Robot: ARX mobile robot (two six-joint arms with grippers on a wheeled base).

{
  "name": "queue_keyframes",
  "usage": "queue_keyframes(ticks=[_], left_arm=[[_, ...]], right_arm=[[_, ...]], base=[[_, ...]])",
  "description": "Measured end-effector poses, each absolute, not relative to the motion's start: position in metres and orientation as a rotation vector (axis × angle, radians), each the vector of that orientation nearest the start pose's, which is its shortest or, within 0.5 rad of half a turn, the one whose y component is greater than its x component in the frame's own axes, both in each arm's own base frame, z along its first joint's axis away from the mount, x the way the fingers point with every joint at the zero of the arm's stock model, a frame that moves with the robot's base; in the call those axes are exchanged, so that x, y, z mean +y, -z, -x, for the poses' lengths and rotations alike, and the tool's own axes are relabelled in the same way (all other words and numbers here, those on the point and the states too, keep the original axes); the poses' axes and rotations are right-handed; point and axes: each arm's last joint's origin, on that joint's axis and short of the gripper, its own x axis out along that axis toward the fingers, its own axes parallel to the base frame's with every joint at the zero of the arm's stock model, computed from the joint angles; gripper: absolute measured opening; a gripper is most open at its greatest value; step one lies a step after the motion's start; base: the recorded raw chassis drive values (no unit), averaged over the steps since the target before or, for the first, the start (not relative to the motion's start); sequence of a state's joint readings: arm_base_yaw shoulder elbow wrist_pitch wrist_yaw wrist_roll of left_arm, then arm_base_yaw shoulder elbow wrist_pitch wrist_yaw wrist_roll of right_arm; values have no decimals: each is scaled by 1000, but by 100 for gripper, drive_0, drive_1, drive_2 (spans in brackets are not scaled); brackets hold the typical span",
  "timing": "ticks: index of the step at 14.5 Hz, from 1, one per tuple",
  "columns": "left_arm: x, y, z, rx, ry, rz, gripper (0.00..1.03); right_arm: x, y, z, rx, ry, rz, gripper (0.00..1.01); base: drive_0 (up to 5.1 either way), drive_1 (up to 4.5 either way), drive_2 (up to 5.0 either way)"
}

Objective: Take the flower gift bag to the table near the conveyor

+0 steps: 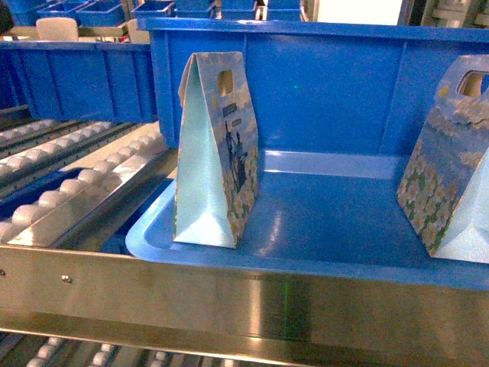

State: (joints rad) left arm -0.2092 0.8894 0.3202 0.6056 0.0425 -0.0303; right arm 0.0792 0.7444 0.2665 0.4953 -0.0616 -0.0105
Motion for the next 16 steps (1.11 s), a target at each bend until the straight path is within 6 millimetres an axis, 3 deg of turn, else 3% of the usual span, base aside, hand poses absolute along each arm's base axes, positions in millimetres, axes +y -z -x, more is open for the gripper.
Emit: queue_keyframes(ticks=[2, 4, 9, 12, 16], left_arm=[[-49, -262, -201, -94, 293, 35, 98], [-55, -281, -218, -137, 309, 32, 98], [-74, -282, -254, -33, 339, 37, 98], [-79, -284, -258, -33, 354, 49, 98], [-79, -284, -258, -34, 353, 50, 98]], right_arm=[[23, -249, -184, -67, -165, -2, 98], [31, -260, -205, -30, -191, 3, 98], [55, -266, -240, 123, -236, 31, 98], [66, -255, -250, 216, -256, 55, 98], [65, -254, -250, 220, -239, 58, 98]], base=[[0, 0, 0], [0, 0, 0], [0, 0, 0], [0, 0, 0], [0, 0, 0]])
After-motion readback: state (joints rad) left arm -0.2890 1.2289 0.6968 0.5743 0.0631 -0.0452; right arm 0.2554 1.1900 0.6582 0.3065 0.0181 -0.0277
